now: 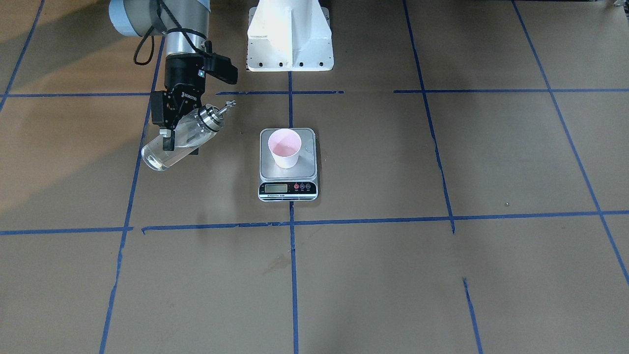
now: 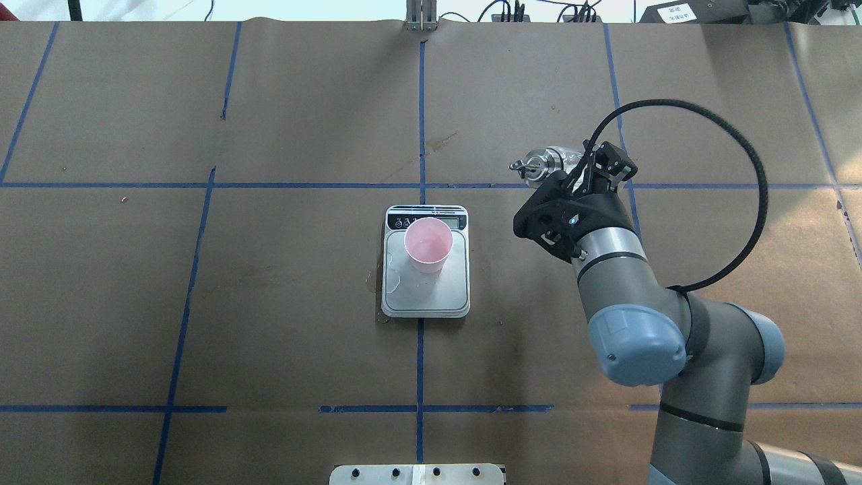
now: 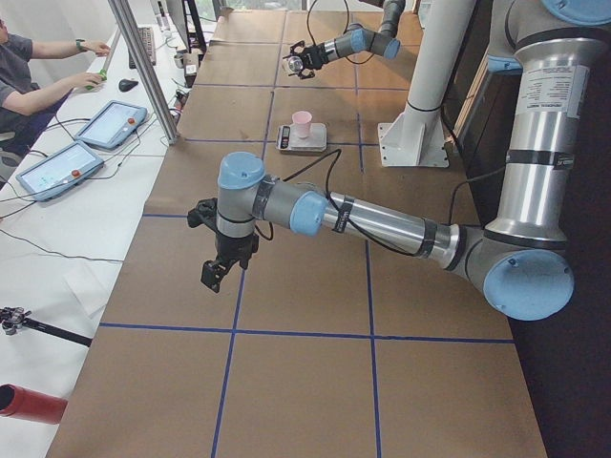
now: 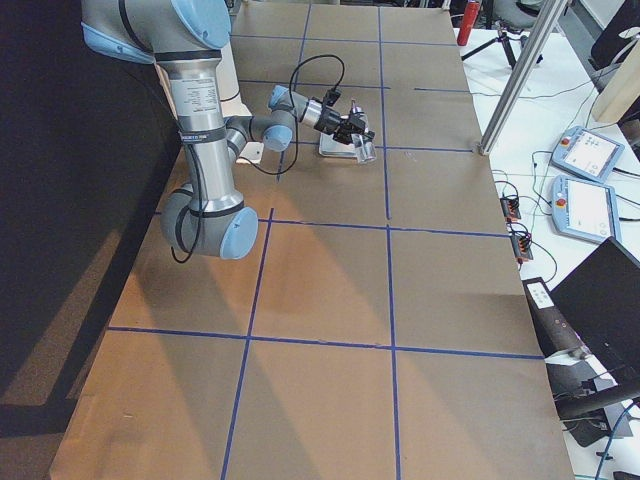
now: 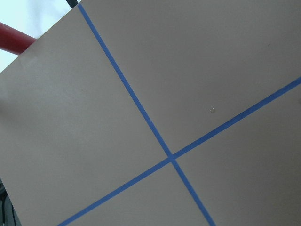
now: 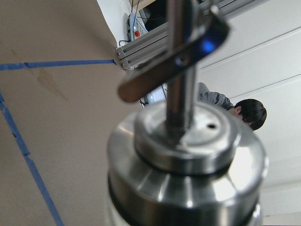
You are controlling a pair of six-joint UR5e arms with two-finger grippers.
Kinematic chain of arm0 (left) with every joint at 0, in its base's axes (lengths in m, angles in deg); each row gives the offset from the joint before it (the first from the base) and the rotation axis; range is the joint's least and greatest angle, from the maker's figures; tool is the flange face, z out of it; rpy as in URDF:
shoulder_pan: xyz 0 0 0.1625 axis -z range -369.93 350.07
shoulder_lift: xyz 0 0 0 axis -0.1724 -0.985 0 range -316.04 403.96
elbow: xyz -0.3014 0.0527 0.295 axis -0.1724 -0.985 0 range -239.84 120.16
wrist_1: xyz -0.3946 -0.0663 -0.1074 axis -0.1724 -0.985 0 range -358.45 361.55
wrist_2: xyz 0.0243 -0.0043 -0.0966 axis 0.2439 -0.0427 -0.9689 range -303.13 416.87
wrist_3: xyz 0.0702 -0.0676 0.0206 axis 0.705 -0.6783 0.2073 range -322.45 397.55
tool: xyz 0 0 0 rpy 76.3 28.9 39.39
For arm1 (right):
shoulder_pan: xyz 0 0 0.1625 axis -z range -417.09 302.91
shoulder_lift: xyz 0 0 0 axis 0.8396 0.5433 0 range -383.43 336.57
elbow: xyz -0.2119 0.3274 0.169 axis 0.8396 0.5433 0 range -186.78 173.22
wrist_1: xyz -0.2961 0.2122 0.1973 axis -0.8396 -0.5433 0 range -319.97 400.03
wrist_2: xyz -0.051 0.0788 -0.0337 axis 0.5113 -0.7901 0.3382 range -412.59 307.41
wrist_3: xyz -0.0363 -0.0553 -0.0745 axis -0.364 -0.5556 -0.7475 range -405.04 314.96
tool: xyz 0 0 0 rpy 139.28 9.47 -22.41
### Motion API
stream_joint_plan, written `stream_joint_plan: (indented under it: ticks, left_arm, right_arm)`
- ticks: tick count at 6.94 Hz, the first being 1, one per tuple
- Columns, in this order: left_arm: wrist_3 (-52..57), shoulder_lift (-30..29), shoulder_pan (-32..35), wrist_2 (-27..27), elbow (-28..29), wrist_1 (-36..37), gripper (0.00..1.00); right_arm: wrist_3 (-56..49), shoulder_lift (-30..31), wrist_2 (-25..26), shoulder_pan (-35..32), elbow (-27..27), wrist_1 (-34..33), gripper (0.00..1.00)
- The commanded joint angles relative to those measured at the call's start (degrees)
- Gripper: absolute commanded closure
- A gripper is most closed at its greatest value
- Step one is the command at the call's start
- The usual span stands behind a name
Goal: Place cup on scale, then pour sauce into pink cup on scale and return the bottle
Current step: 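Lift the glass bottle and carry it toward the pink cup, then tilt the bottle spout down over the pink cup to pour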
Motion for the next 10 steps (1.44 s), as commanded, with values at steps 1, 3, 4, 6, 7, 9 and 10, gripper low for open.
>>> stream_joint_plan:
  ticks: [1,3,4,6,7,9,10]
  left_arm:
    - [0.59,1.39,0.04,-0.02,1.95,-2.23,0.00]
    - [0.68,1.48,0.04,-0.02,3.71,-3.81,0.00]
    - [0.68,1.48,0.13,-0.02,5.03,-5.90,0.00]
    - [0.68,1.48,0.13,-0.02,5.39,-6.19,0.00]
    - [0.68,1.48,0.13,-0.02,5.48,-6.28,0.00]
    - [0.68,1.48,0.04,-0.02,5.39,-6.28,0.00]
    - [0.68,1.48,0.04,-0.02,5.48,-6.28,0.00]
  right_arm:
    - [-2.68,-5.24,6.38,2.39,2.48,-9.64,1.00]
    - [-7.66,-6.15,12.43,3.10,5.55,-12.85,1.00]
    - [-12.75,-6.15,13.77,3.10,5.83,-12.85,1.00]
    - [-16.74,-6.24,14.83,3.01,6.36,-12.94,1.00]
    - [-20.06,-6.24,15.79,2.92,6.45,-12.94,1.00]
    - [-26.14,-6.32,17.12,2.49,6.53,-12.94,1.00]
    - [-28.51,-6.67,17.12,2.13,6.53,-12.94,1.00]
